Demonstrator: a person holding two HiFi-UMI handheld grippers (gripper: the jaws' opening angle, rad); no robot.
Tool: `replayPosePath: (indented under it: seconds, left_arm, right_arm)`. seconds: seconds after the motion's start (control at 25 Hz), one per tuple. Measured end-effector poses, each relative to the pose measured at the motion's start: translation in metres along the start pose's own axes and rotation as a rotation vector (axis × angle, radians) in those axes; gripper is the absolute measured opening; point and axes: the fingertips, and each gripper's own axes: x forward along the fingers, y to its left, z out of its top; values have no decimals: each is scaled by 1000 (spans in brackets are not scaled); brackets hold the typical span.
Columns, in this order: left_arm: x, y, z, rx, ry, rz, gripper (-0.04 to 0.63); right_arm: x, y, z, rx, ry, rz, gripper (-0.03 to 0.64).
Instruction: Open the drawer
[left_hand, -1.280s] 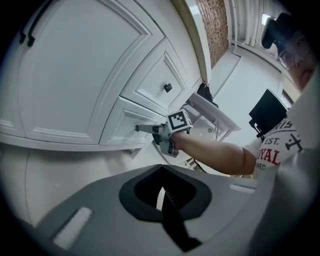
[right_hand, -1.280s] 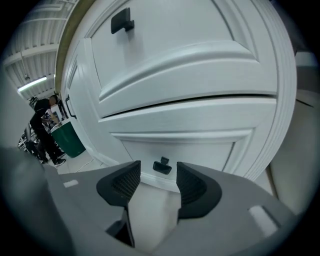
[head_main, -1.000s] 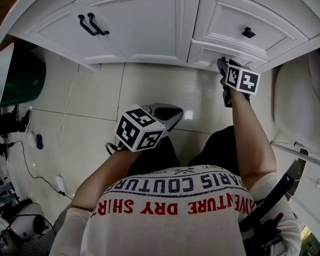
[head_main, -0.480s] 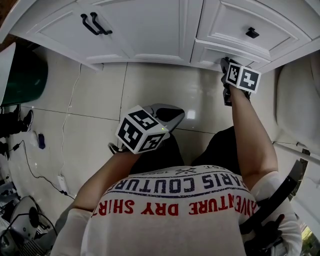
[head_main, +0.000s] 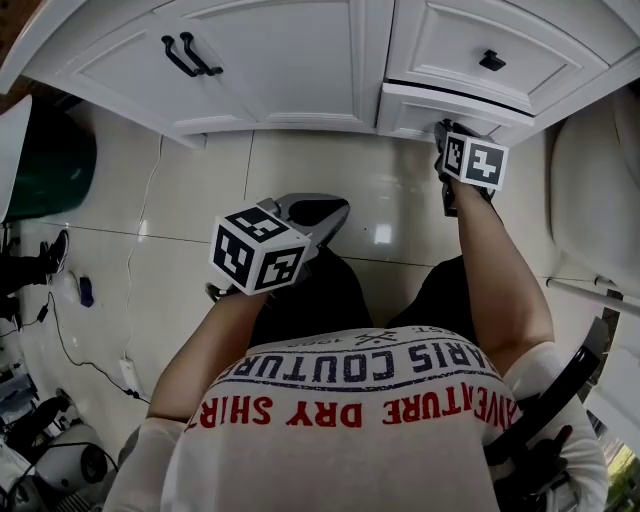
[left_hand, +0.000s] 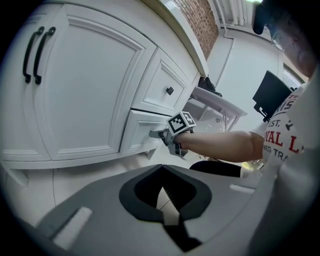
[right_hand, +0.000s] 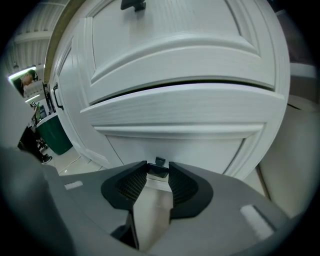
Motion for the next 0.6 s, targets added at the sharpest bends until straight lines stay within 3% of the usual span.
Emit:
replayPosePath:
  seconds: [0.6]
  left_arm:
    - [18,-9,-6,-12,-3,-58,-15]
  right_arm:
    - [-58,24,-64,-45,64,99,140]
